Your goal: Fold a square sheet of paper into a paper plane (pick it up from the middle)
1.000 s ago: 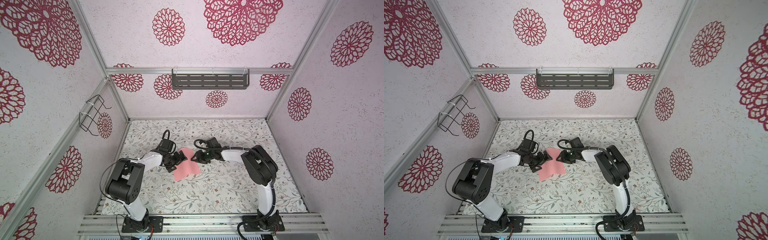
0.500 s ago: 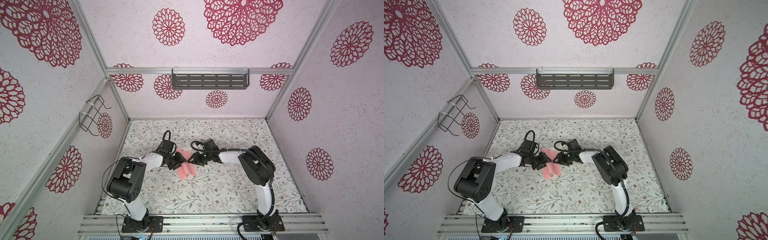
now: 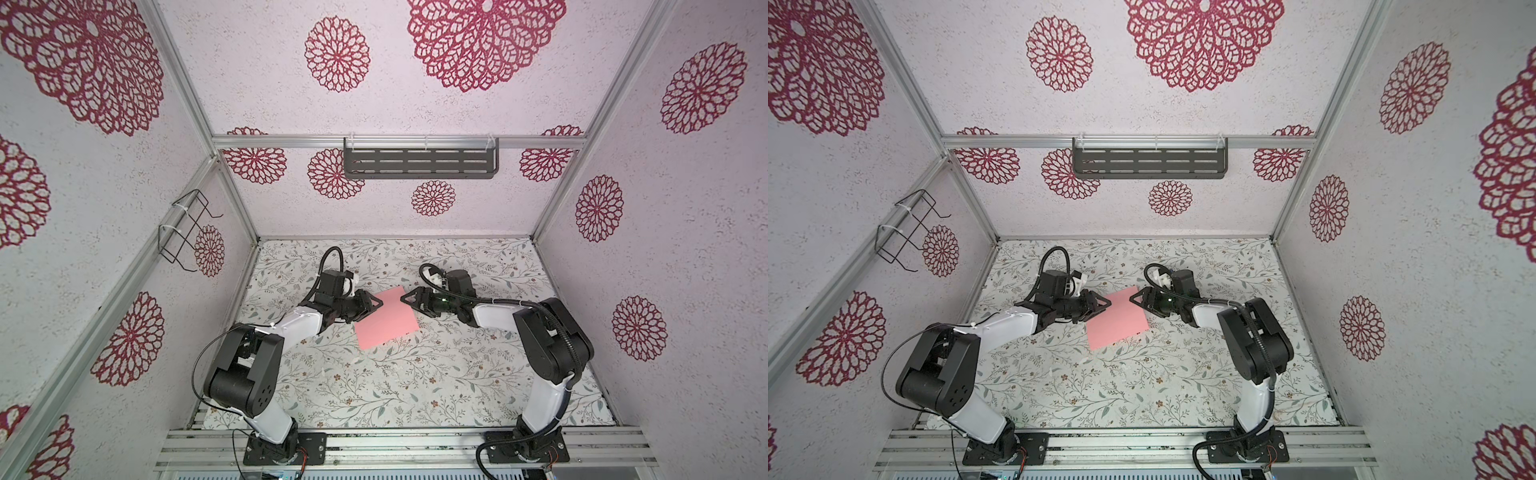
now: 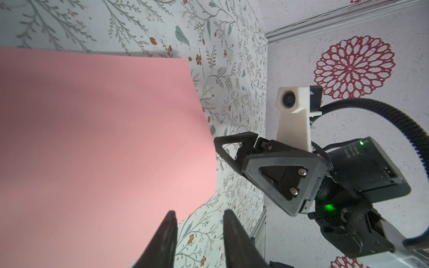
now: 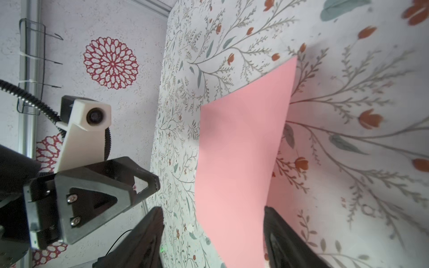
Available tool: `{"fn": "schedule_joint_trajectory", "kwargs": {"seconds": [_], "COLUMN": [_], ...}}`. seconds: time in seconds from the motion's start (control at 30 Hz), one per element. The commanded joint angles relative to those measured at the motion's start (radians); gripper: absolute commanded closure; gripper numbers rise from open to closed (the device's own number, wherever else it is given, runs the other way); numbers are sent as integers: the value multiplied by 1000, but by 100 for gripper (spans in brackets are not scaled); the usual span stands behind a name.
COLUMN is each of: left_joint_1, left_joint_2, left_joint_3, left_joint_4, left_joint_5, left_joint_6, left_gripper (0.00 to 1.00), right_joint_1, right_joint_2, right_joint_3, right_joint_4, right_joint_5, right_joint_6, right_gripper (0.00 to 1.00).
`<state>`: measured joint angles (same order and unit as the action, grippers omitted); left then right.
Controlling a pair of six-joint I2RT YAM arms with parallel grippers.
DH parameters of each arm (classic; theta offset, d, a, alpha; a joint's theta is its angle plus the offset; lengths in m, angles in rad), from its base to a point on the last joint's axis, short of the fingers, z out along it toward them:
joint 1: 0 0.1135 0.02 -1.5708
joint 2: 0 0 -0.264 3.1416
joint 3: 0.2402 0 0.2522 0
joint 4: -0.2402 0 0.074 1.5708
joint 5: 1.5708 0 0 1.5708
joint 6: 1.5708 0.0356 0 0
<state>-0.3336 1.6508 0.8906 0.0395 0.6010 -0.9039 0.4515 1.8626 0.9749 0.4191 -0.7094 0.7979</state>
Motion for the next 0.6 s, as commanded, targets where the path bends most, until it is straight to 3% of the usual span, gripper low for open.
{"fn": "schedule_joint_trajectory", "kwargs": {"seconds": [0.0,0.2,0.33,0.57], "left_joint_1": [2,5,19,55], "left_joint_2": [39,67,102,143], "left_joint_3": [46,99,164,199], "left_joint_4": [-129,-315,-385,-421], "left_joint_5": [-74,-218,-306,-406], "left_joint_6": [37,90,115,30], "left_gripper": [59,41,30,20], "right_joint_1": [9,18,47,128], "right_joint_2": [4,-2,26,172], "right_joint_3": [18,79,143,331], "right_joint_4": [-27,-306,-301,-326], "right_joint_5": [15,258,215,193], "right_joint_6": [-14,-134,-155,-148], "right_gripper": [30,38,40,46]}}
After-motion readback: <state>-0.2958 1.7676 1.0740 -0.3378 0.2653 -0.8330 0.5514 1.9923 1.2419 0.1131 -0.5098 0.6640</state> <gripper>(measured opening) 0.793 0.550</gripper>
